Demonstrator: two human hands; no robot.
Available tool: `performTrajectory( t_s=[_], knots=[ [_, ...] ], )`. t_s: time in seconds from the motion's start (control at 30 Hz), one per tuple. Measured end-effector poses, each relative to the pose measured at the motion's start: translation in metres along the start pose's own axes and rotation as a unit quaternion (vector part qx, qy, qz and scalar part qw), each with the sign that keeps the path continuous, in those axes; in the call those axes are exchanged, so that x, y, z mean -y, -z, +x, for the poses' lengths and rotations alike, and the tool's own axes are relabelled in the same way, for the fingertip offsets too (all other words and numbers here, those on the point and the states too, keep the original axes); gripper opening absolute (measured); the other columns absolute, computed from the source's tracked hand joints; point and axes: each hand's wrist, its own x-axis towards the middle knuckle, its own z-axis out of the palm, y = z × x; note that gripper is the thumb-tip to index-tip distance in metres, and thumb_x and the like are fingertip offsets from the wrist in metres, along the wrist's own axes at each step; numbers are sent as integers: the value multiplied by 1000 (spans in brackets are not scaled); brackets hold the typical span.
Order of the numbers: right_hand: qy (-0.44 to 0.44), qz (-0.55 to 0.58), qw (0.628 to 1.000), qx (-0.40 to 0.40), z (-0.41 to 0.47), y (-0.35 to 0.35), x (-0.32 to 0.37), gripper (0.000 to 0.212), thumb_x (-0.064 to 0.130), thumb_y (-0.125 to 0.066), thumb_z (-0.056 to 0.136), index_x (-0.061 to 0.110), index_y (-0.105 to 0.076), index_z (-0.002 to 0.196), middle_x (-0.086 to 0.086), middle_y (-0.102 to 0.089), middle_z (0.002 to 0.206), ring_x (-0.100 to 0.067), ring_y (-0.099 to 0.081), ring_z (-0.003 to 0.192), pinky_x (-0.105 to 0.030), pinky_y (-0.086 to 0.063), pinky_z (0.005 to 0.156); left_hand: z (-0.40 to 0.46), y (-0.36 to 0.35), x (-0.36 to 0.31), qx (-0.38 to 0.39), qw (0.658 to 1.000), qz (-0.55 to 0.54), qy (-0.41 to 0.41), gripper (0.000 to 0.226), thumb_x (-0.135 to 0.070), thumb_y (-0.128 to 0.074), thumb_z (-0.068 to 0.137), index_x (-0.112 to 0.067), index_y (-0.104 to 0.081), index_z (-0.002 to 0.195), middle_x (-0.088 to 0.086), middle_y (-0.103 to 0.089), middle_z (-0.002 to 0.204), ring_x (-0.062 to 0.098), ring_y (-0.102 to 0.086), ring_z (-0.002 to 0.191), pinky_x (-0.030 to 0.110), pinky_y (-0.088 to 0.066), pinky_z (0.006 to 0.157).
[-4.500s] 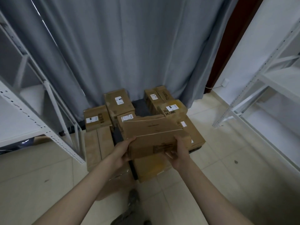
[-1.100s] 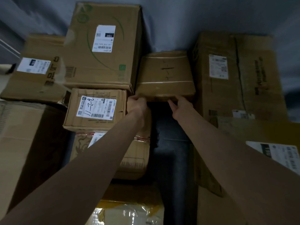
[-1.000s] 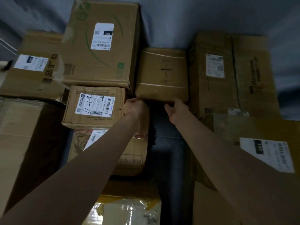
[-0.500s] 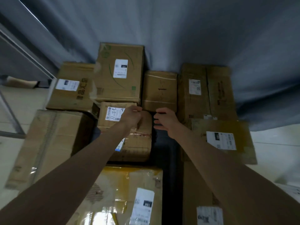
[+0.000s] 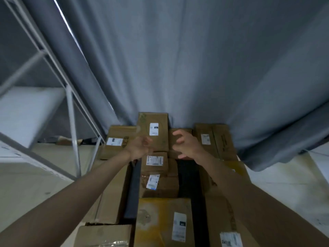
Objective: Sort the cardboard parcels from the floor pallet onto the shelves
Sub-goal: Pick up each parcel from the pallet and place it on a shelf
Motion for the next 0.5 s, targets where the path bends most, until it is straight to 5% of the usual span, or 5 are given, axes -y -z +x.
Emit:
performTrajectory(
  t_s=[0.13,0.33,0.5],
  knots=[
    [70,-42,997,4,-35,-5,72,49,4,-67,92,22,-53,136,-11,-54,126,-28,-60,109,-35,-61,69,-55,65,-26,-40,997,50,-30,44,2,-65,91,-4,-59,134,19,-61,133,34,-59,122,41,-46,105],
    [152,-94,982,57,-71,-31,162,46,9,-70,89,23,-56,131,-9,-55,114,-24,-62,94,-37,-62,65,-143,145,-43,-108,985,125,-47,46,-25,-72,92,-15,-57,134,8,-60,131,19,-59,106,18,-40,82],
    [232,-146,957,97,-110,-64,225,45,13,-71,89,25,-55,129,-5,-62,106,-22,-66,90,-26,-57,49,-223,203,-36,-191,966,172,-17,54,-35,-71,91,-23,-52,139,6,-59,136,23,-58,121,35,-46,102]
  ],
)
